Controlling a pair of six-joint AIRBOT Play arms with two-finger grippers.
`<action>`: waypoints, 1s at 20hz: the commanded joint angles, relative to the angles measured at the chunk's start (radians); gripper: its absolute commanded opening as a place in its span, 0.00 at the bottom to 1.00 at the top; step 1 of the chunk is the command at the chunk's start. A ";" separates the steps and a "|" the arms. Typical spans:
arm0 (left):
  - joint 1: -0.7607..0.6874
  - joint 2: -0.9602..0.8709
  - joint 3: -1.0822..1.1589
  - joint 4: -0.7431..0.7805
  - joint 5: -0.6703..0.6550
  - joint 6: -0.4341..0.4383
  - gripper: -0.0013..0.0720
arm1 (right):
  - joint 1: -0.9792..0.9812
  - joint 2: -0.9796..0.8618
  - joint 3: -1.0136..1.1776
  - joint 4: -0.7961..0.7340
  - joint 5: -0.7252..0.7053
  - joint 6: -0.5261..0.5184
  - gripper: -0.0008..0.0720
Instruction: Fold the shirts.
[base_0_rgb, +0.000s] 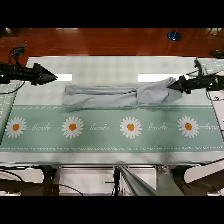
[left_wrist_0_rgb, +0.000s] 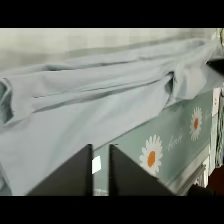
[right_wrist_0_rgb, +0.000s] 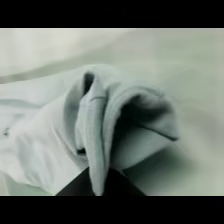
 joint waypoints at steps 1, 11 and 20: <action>-0.084 0.001 0.001 0.000 -0.030 -0.002 0.06 | 0.002 0.164 0.009 0.017 0.005 -0.007 0.03; -0.587 -0.002 0.001 -0.094 0.325 -0.142 0.06 | 0.002 0.438 0.009 -0.006 0.130 0.118 0.03; -0.928 -0.146 0.001 -0.102 0.665 -0.320 0.06 | 0.005 0.471 0.009 -0.005 0.227 0.149 0.03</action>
